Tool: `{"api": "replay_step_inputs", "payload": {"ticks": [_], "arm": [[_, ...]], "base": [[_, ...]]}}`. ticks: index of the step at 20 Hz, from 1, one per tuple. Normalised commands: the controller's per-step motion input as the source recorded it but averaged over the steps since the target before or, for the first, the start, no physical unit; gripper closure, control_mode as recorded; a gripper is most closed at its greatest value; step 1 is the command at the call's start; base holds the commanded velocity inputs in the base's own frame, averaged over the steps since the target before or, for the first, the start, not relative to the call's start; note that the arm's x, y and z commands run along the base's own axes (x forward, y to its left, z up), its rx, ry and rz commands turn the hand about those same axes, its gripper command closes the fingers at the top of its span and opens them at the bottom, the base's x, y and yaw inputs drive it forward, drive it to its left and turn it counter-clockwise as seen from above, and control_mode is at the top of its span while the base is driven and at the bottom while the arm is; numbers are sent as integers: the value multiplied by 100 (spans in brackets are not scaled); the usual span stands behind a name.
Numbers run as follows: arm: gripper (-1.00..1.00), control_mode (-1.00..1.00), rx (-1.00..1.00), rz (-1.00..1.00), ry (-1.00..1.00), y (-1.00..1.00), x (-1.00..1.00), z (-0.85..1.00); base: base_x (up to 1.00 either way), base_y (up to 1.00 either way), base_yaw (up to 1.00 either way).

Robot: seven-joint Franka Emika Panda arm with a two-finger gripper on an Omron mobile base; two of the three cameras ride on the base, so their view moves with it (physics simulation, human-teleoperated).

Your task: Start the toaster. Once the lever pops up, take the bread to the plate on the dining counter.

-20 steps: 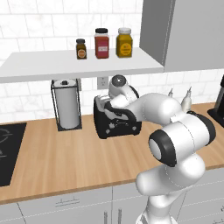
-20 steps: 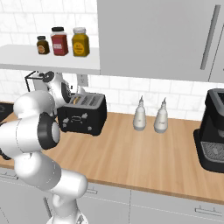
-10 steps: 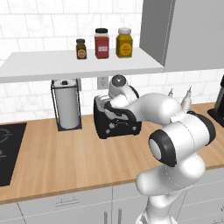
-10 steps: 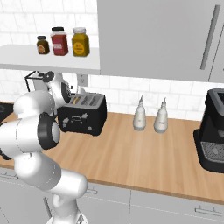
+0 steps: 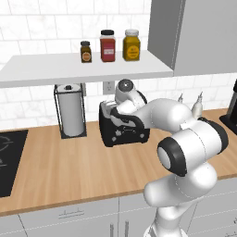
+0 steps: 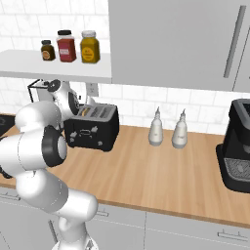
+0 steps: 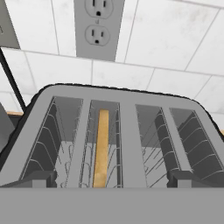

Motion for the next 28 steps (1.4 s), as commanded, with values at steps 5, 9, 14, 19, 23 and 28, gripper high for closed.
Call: {"api": "replay_step_inputs", "payload": {"ticks": [5,9,14,19,23,28], "arm": [[-100,-100,0,0,0,0,0,0],[-100,-100,0,0,0,0,0,0],[-100,-100,0,0,0,0,0,0],[-100,-100,0,0,0,0,0,0],[-100,-100,0,0,0,0,0,0],[-100,-100,0,0,0,0,0,0]], "base": [[0,0,0],[0,0,0],[0,0,0],[0,0,0],[0,0,0],[0,0,0]]}}
